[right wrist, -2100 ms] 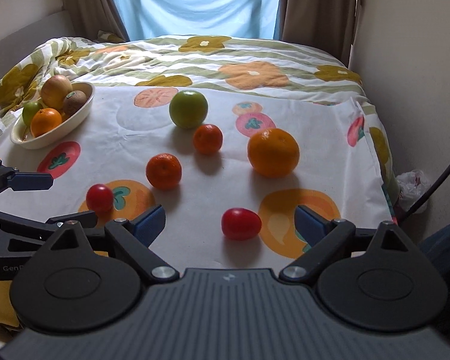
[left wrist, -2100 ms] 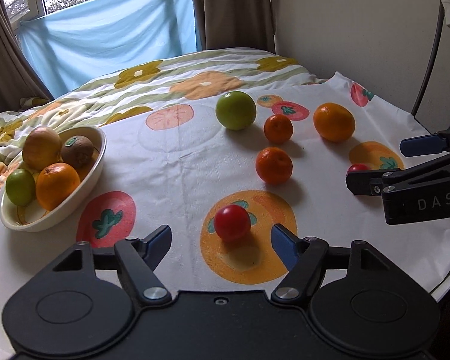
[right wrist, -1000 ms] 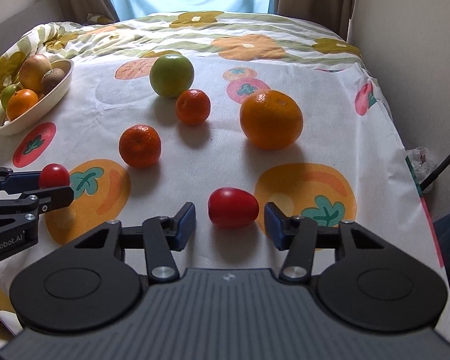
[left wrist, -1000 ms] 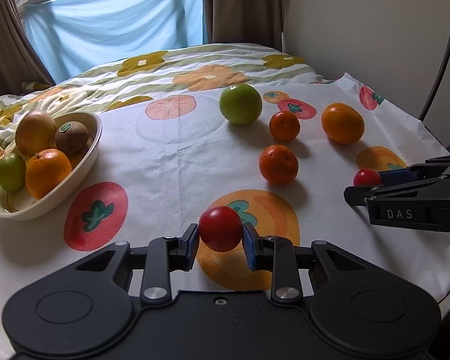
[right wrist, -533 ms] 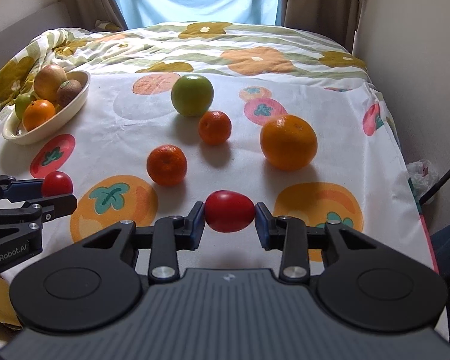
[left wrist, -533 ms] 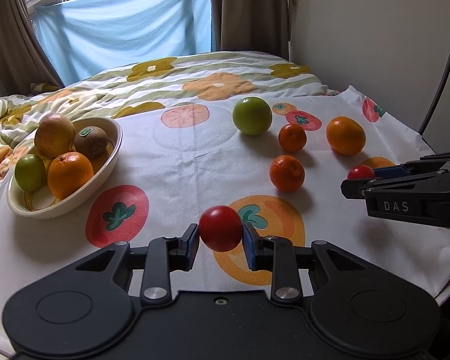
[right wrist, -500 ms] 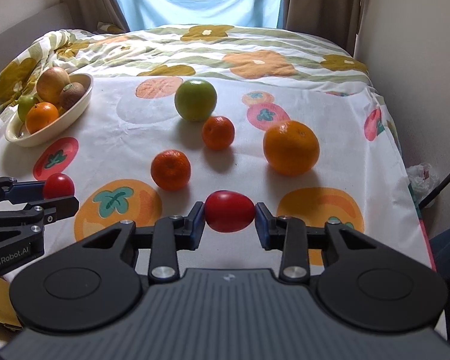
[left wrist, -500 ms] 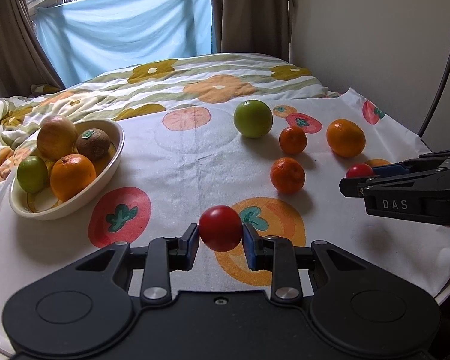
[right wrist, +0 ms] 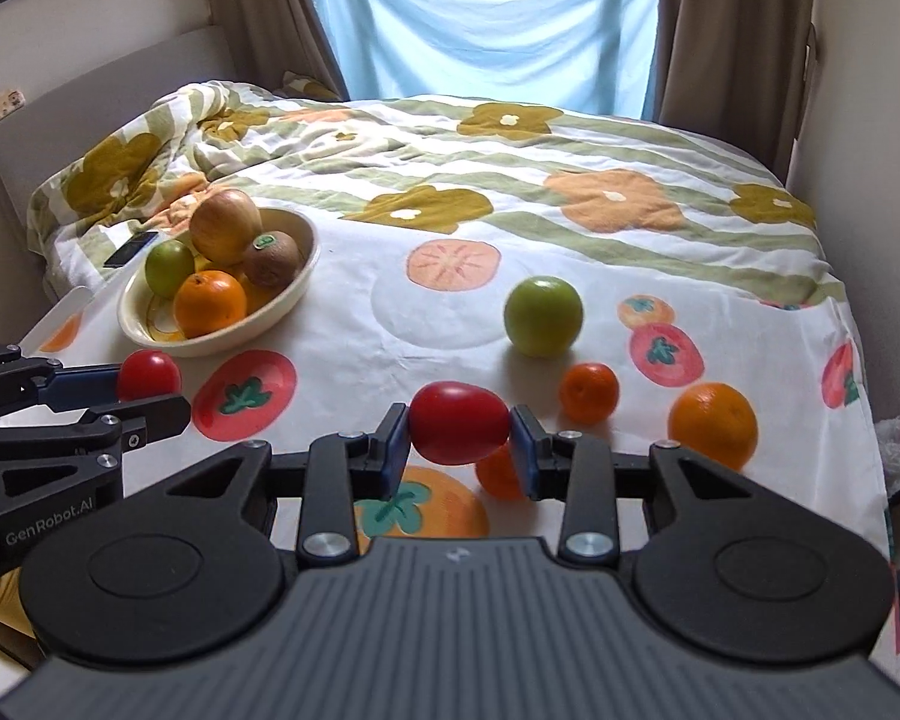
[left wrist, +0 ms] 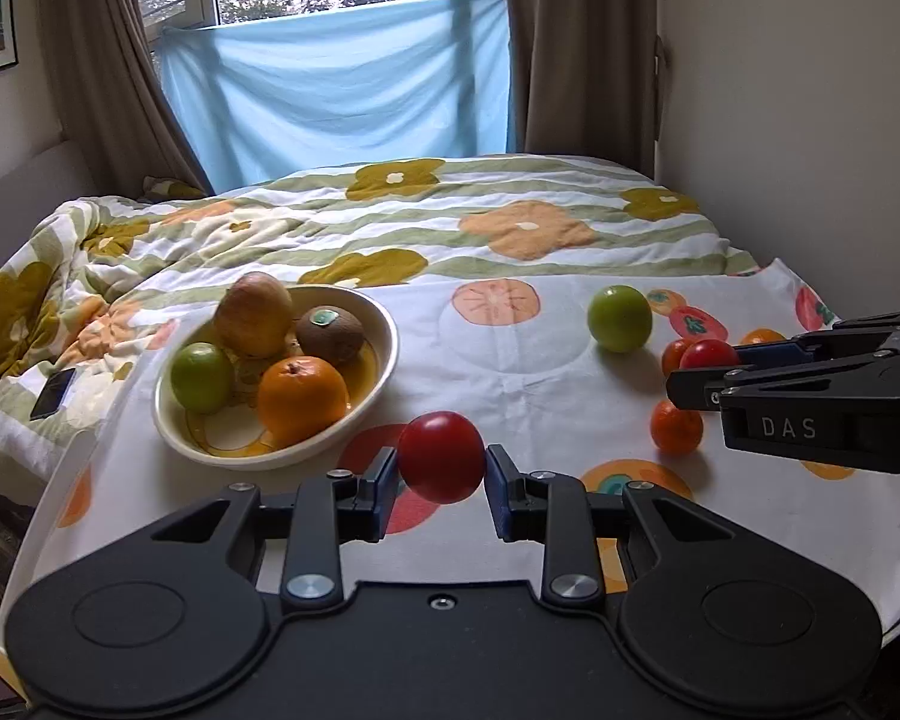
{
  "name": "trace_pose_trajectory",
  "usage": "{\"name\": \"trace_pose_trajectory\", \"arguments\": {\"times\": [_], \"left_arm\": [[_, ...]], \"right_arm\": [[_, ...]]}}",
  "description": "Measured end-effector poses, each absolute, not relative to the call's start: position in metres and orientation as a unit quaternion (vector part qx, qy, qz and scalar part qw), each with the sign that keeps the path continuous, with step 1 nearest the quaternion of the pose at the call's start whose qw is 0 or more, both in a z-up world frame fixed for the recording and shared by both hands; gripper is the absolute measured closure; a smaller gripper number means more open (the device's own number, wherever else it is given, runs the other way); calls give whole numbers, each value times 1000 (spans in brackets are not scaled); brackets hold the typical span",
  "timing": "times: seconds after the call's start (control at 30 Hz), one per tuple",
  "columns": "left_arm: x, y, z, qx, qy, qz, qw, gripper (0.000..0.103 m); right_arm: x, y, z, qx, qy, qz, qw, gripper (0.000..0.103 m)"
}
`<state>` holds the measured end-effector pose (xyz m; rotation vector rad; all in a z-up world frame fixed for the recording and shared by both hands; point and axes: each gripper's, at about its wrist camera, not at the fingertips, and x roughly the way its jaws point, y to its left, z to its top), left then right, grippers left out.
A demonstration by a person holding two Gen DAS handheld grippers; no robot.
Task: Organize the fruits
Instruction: 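Carry both red tomatoes with both tools over the bowl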
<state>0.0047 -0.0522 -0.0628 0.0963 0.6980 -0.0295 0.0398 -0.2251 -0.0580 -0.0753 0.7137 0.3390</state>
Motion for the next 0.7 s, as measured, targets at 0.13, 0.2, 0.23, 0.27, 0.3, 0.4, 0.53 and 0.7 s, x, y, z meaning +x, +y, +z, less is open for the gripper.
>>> {"name": "trace_pose_trajectory", "arguments": {"times": [0.13, 0.2, 0.23, 0.27, 0.3, 0.4, 0.53, 0.7], "left_arm": [[9, -27, -52, 48, 336, 5, 941, 69], [12, -14, -48, 49, 335, 11, 941, 69], [14, -8, -46, 49, 335, 13, 941, 69], [16, -2, -45, 50, 335, 15, 941, 69], [17, 5, -44, 51, 336, 16, 941, 69], [25, 20, -42, 55, 338, 15, 939, 69], [39, 43, -43, 61, 346, 7, 936, 69], [59, 70, -52, 68, 360, -15, 930, 69]], "right_arm": [[44, -200, -47, -37, 341, 184, 921, 53], [48, -186, -43, -36, 340, 191, 920, 53], [49, -179, -41, -37, 339, 193, 920, 53], [51, -173, -39, -37, 339, 195, 920, 53], [54, -165, -37, -37, 339, 197, 919, 53], [60, -144, -33, -35, 341, 198, 918, 53], [68, -118, -32, -34, 346, 196, 917, 53], [81, -86, -35, -26, 355, 185, 916, 53]]}}
